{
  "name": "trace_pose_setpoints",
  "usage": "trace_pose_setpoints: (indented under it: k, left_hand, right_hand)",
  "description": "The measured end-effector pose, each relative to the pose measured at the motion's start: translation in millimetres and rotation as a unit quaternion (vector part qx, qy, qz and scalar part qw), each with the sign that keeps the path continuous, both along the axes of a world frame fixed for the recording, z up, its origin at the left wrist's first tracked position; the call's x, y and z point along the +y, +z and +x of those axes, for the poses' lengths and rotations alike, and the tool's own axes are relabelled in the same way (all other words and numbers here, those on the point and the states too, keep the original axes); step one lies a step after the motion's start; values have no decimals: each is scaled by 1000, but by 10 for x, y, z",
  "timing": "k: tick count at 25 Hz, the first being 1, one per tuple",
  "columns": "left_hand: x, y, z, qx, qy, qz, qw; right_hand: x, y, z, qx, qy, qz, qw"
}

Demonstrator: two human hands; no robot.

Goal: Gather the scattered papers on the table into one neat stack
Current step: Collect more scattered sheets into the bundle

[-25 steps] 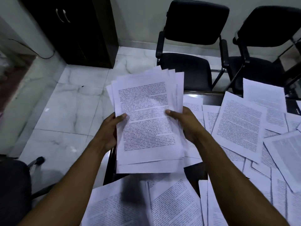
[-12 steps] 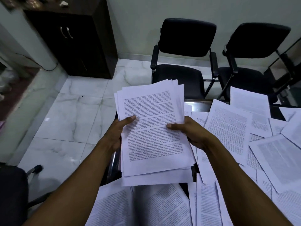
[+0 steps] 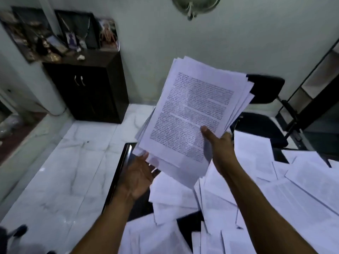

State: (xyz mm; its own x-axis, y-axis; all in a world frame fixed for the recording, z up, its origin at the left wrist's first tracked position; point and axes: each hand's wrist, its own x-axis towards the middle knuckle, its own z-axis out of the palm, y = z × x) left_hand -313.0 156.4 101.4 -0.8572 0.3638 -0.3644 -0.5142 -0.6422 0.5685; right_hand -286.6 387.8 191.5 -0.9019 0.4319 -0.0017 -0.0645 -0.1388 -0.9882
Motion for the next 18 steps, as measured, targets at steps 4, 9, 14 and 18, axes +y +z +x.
trace_pose_setpoints:
  k: [4, 9, 14, 18]
  left_hand:
    - [532, 459, -20, 48, 48, 139, 988]
    - [875, 828, -6, 21, 74, 45, 996]
    - [930, 840, -8, 105, 10, 187, 977]
    - [583, 647, -161, 85, 55, -93, 990]
  right_hand:
    - [-138, 489, 85, 62, 7, 3, 998]
    - [-183, 646, 240, 81, 39, 49, 995]
    - [-146, 635, 368, 67, 54, 61, 994]
    - [660, 1054, 422, 84, 71, -86, 990]
